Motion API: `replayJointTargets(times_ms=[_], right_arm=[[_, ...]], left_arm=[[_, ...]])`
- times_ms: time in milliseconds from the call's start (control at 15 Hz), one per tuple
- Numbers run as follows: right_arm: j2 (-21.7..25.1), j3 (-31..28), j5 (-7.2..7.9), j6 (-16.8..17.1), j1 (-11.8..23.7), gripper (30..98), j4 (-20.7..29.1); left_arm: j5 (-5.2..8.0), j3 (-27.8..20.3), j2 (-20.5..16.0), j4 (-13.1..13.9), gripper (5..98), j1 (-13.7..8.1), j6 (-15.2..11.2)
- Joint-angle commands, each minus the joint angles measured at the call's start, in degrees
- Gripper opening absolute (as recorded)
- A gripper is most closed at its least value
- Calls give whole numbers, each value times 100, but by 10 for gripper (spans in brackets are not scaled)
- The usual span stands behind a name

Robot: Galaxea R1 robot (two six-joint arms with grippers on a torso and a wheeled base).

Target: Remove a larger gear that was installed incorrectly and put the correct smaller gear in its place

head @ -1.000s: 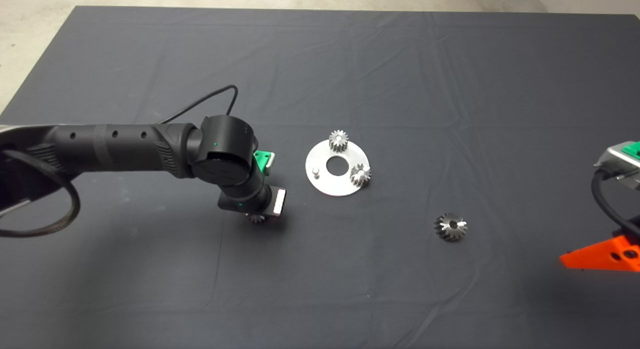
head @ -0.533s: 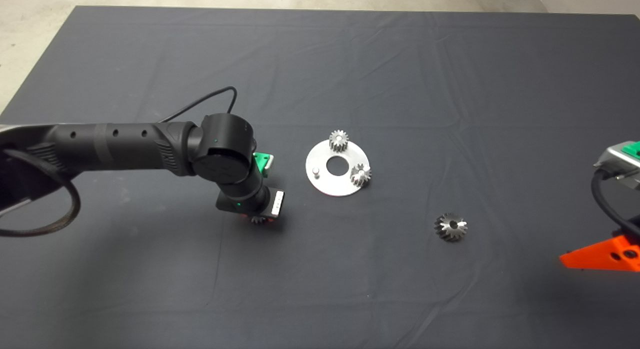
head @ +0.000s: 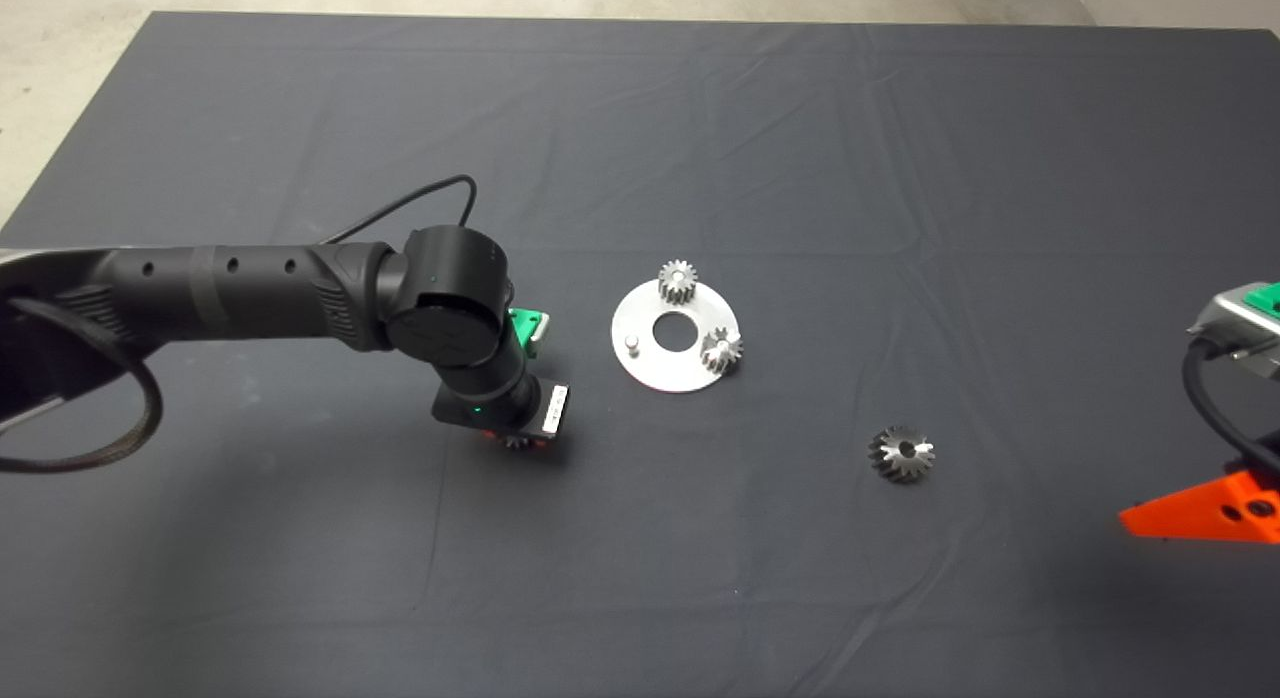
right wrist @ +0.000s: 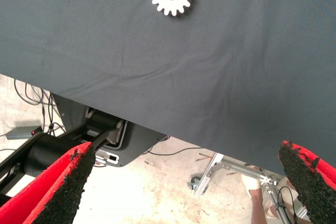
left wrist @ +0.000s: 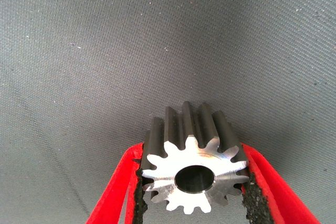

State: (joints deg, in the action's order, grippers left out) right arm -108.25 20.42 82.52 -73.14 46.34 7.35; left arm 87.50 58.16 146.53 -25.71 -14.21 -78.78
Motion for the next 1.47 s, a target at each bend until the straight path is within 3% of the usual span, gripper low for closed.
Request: replayJointTargets(times_ms=[0, 200, 333, 467, 533, 667, 1067, 1400], right_arm=[[9, -28, 1, -25, 104, 924, 205], [13, -22, 1, -25, 104, 924, 205], [18, -22, 1, -25, 104, 924, 205], [9, -22, 1, -25, 104, 924, 205], [9, -22, -8, -25, 104, 923, 204], [18, -22, 1, -25, 104, 924, 205], [106, -22, 1, -25, 104, 924, 205], [17, -22, 9, -25, 104, 924, 205]], left_arm=[[261, 71, 21, 84, 373, -99, 11], [281, 80, 149, 88, 359, -183, 11], [276, 223, 262, 167, 352, -666, 20], [342, 922, 824, 599, 349, -1152, 181], [364, 1169, 1111, 776, 347, -1260, 372], [364, 1457, 1442, 840, 347, -1459, 407], [364, 2154, 1898, 1103, 344, -1484, 512], [408, 2464, 2060, 1175, 343, -1479, 363]])
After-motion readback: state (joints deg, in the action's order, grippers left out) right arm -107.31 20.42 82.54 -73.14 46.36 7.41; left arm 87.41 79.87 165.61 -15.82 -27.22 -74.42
